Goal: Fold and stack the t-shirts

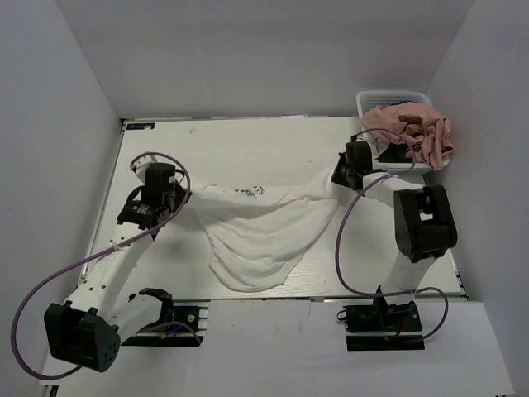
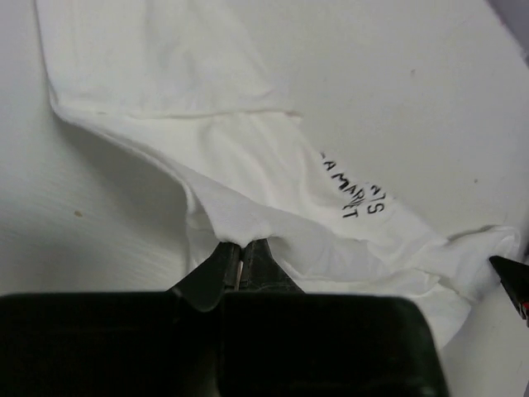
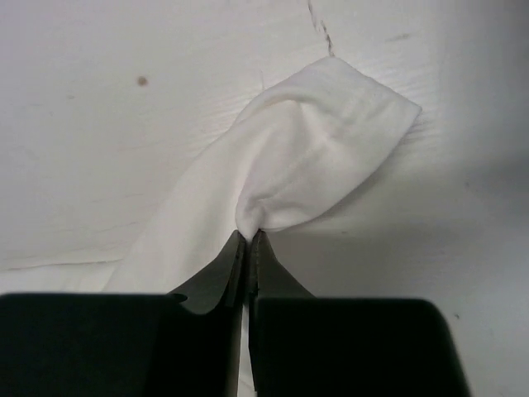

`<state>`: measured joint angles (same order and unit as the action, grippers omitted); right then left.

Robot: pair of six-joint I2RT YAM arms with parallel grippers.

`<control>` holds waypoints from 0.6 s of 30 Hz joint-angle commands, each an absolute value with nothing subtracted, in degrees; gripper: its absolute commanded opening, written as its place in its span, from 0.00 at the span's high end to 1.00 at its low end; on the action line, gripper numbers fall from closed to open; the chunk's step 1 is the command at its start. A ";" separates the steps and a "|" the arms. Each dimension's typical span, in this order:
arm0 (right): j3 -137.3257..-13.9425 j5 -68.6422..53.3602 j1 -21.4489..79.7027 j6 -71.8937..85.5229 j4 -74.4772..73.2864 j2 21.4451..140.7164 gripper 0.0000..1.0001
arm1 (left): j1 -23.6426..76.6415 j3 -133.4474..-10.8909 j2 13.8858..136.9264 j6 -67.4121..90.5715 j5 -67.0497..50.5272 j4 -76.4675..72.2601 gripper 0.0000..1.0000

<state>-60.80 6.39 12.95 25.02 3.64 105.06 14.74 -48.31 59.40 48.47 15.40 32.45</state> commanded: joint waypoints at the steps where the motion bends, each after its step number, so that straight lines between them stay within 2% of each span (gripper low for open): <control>1: -60.64 7.55 13.45 22.24 10.63 93.38 1.00 | 14.77 -55.34 56.87 44.67 20.82 31.38 1.00; 10: -68.19 15.29 15.11 10.20 2.99 68.74 1.00 | 14.77 -75.12 56.70 38.06 26.45 34.89 1.00; 11: -68.64 15.29 15.20 8.02 2.47 63.94 1.00 | 14.77 -76.45 56.08 36.66 26.46 34.89 1.00; 18: -84.10 9.94 15.29 2.90 -11.67 53.98 1.00 | 14.15 -89.37 50.28 31.74 23.74 35.59 1.00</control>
<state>-79.11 11.33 15.25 7.42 -5.65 57.34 14.74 -83.99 53.93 35.38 23.57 35.29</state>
